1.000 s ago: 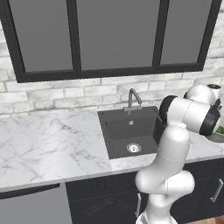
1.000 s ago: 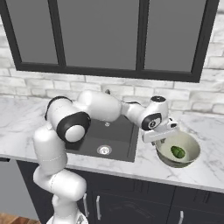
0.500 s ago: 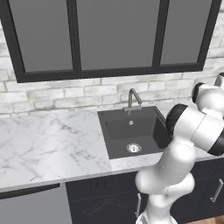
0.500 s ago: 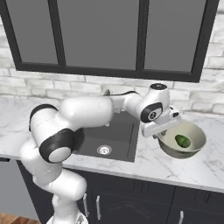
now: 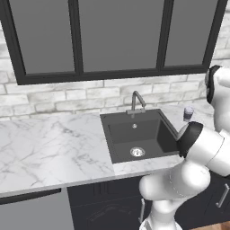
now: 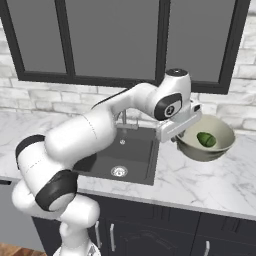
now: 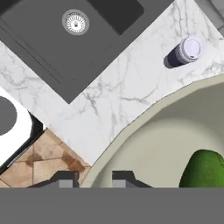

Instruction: Pick the avocado from the sink and place it in the bowl. Then pick the bowl and place it in the microwave. Then close the microwave door and press the start button.

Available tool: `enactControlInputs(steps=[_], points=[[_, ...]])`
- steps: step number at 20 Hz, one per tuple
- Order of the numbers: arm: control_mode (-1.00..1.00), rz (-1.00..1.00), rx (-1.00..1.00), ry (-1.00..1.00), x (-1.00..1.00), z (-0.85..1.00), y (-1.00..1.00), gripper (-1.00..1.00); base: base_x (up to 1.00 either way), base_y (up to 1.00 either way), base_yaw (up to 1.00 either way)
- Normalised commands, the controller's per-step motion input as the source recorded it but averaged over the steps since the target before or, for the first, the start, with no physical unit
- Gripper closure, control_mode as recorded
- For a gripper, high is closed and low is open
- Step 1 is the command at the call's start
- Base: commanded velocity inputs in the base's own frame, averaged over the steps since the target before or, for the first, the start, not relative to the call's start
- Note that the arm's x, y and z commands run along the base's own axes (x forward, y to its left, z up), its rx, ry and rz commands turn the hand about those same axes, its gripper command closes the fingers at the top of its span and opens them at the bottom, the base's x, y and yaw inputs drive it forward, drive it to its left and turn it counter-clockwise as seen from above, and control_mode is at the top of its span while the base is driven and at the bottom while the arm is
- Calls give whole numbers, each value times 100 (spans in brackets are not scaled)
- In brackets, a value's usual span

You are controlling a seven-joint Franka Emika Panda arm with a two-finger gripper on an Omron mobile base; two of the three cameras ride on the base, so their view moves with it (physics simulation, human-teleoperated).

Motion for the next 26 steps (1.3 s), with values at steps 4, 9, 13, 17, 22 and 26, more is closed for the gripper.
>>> enactControlInputs(steps=[4, 9, 13, 17, 22, 26], points=[[-100, 24, -2, 0, -39, 84, 61, 100, 0, 0, 0], [-100, 29, -4, -1, -63, 59, 79, 100, 0, 0, 0], [-100, 21, -8, -5, -75, 73, 95, 100, 0, 0, 0], [-100, 21, -5, -8, -70, 77, 85, 100, 0, 0, 0], [-100, 29, -6, -2, -38, 22, 99, 100, 0, 0, 0], [-100, 28, -5, -8, -22, -25, 69, 100, 0, 0, 0]])
